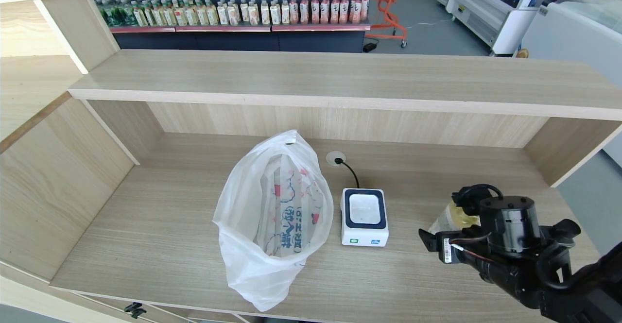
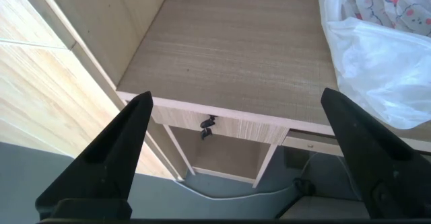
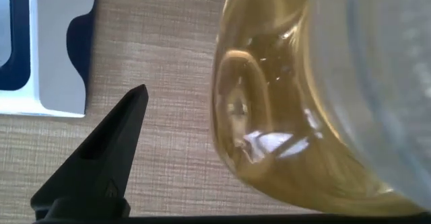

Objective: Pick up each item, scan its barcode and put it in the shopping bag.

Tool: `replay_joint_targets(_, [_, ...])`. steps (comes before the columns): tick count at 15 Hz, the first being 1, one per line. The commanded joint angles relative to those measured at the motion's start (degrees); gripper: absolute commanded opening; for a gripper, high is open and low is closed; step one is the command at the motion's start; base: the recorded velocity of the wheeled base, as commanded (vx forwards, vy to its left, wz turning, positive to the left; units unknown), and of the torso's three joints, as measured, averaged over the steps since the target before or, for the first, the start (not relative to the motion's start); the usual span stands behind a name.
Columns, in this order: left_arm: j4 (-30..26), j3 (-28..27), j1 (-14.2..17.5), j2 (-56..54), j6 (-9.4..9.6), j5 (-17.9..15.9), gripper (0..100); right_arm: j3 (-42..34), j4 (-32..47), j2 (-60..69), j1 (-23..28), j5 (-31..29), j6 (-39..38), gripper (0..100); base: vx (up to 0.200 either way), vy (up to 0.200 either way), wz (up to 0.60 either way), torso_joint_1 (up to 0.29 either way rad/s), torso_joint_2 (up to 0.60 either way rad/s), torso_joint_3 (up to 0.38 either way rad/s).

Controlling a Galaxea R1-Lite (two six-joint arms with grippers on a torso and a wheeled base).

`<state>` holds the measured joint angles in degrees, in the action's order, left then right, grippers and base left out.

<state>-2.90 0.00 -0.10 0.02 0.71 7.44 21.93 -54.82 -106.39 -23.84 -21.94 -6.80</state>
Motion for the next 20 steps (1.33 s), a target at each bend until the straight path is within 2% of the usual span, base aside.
replay_joint_targets(1, [0.0,0.0,0.01,-0.02,0.0,0.03,100,0.13,-3.71,-3.92,0.03,-0.03,0.12,100,0.0,0.0,0.0,0.0,0.0,0.0])
replay_joint_targets(5, [0.0,0.0,0.01,-0.02,0.0,0.03,100,0.92,-9.87,-6.99,-0.06,-0.03,2.32,100,0.0,0.0,0.0,0.0,0.0,0.0])
replay_joint_targets(8, [0.0,0.0,0.01,-0.02,0.0,0.03,100,1.27,-15.76,-7.96,-0.06,0.41,7.94,100,0.0,0.0,0.0,0.0,0.0,0.0])
replay_joint_targets(11, [0.0,0.0,0.01,-0.02,0.0,0.03,100,1.45,-17.43,-8.31,0.03,1.38,8.82,100,0.0,0.0,0.0,0.0,0.0,0.0])
replay_joint_targets(12, [0.0,0.0,0.01,-0.02,0.0,0.03,100,1.45,-17.78,-8.49,0.2,1.46,8.82,0,0.0,0.0,0.0,0.0,0.0,0.0])
replay_joint_targets(15, [0.0,0.0,0.01,-0.02,0.0,0.03,100,2.68,-17.95,-8.66,0.29,1.82,9.88,0,0.0,0.0,0.0,0.0,0.0,0.0])
replay_joint_targets(18, [0.0,0.0,0.01,-0.02,0.0,0.03,100,3.82,-17.78,-7.78,0.47,7.0,12.95,0,0.0,0.0,0.0,0.0,0.0,0.0])
replay_joint_targets(20, [0.0,0.0,0.01,-0.02,0.0,0.03,100,3.03,-16.9,-7.34,0.64,6.91,13.83,0,0.0,0.0,0.0,0.0,0.0,0.0])
